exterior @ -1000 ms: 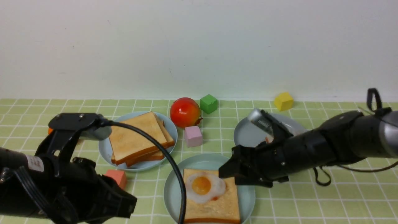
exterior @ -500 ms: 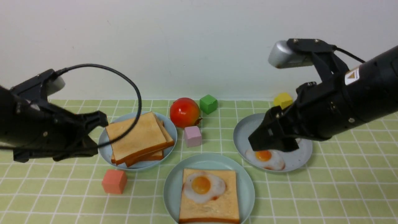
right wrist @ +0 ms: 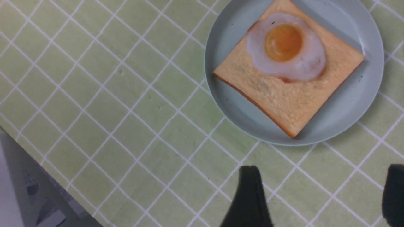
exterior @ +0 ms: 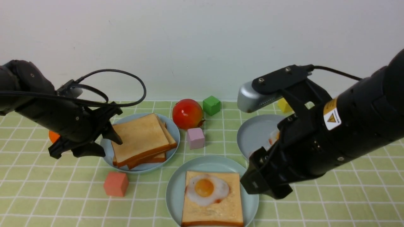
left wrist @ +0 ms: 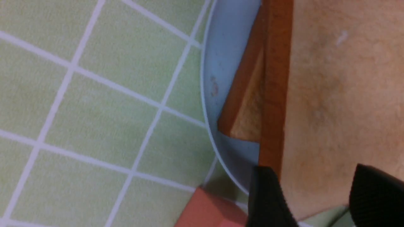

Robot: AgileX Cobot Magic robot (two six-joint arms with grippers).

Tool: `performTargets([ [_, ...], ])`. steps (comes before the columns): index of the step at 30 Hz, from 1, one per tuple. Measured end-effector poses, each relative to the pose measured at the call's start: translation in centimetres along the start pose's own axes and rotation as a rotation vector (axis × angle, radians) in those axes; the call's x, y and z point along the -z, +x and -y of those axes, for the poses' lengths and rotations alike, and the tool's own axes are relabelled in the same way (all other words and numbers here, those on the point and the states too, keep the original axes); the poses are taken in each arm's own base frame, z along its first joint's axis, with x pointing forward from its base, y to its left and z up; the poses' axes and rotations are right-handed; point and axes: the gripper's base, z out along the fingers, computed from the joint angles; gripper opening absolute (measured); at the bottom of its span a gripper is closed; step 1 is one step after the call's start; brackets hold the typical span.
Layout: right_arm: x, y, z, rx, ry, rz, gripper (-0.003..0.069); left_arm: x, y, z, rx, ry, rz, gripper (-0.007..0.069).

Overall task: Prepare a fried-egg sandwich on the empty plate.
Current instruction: Use the left arm to grab a slice of bread, then use the left arm to place a slice of bread on the fried egg in the middle

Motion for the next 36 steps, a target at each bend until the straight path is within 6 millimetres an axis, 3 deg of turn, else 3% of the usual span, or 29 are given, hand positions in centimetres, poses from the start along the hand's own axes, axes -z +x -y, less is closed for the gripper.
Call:
performTargets([
  [3, 0.0, 0.0, -0.1, -0.01, -0.012, -0.004, 0.0536, -0.9, -0.3, -0.2, -0.004, -0.001, 0.012, 0.0411],
  [7, 0.0, 0.1, -0.1, -0.012, -0.014, -0.008, 0.0536, -2.2, -0.6, -0.5, -0.019, 0.014, 0.033, 0.0372],
  [14, 0.0, 0.2, -0.3, -0.044, -0.031, -0.022, 0.0536, -2.7, -0.8, -0.6, -0.091, 0.031, 0.037, 0.0087],
  [16, 0.4, 0.2, -0.6, -0.069, -0.055, -0.011, 0.0536, -2.6, -0.8, -0.8, -0.081, 0.031, 0.025, 0.0029],
  [22, 3.2, 0.6, -1.3, -0.078, -0.094, 0.066, 0.0531, 0.5, -0.7, 0.0, -0.126, 0.057, 0.039, 0.0032],
  [25, 5.6, 1.2, -1.6, -0.088, -0.1, 0.125, 0.0531, 3.6, 1.2, 1.9, -0.212, 0.11, 0.084, 0.0032],
  [26, 5.8, 1.3, -1.6, -0.089, -0.101, 0.128, 0.0531, 3.7, 1.4, 2.0, -0.219, 0.113, 0.085, 0.0032],
  [28, 7.0, 1.7, -1.8, -0.089, -0.106, 0.159, 0.0531, 4.6, 3.7, 3.3, -0.293, 0.153, 0.074, 0.0032],
  [31, 8.4, 2.2, -2.0, -0.08, -0.112, 0.198, 0.0531, 3.4, 7.5, 4.7, -0.406, 0.199, -0.006, 0.0032],
  [36, 8.9, 2.4, -1.9, -0.069, -0.099, 0.212, 0.0531, -0.1, 10.5, 5.7, -0.443, 0.229, -0.094, 0.0032],
])
